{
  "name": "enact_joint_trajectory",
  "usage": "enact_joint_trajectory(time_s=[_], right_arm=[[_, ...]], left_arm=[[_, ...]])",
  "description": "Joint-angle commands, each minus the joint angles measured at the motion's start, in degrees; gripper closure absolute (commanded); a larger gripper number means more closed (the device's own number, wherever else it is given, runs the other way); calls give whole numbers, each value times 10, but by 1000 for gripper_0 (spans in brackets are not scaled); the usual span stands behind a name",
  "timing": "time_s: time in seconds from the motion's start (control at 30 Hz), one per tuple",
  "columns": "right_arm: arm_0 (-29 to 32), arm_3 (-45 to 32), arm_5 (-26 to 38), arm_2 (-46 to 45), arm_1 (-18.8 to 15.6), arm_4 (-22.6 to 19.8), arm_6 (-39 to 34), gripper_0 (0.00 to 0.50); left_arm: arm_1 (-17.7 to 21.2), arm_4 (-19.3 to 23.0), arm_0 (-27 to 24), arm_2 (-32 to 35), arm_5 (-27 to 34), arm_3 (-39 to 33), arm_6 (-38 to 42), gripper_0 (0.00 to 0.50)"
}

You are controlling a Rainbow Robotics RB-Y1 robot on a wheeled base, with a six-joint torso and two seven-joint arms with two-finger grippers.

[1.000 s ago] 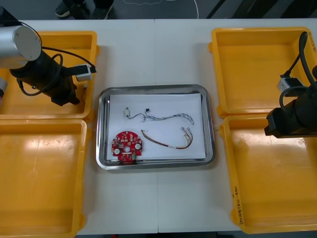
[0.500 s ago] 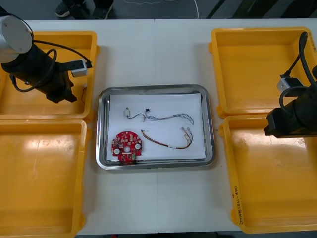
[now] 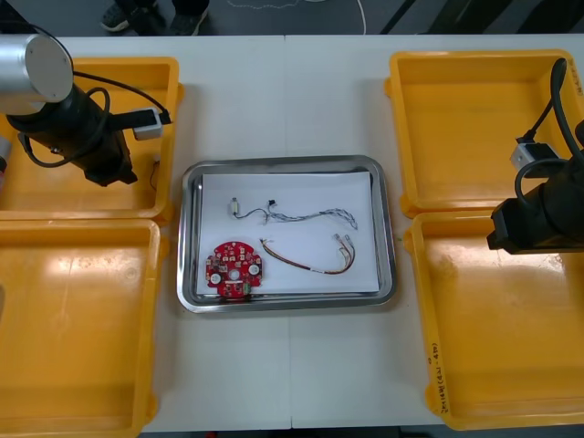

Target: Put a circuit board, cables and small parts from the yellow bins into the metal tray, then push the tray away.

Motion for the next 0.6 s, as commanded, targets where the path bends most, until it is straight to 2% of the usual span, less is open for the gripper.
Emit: enact_joint_trajectory(time_s=[0.03, 0.3, 0.6], right_arm=[[4, -17, 3, -16, 0, 3, -25, 0], [4, -17, 3, -16, 0, 3, -25, 0], [4, -17, 3, -16, 0, 3, -25, 0]], left_arm=[[-19, -19, 7, 10, -10, -23, 148, 0], [-26, -22, 7, 10, -10, -23, 248, 0], [-38, -29, 7, 10, -10, -23, 266, 2]])
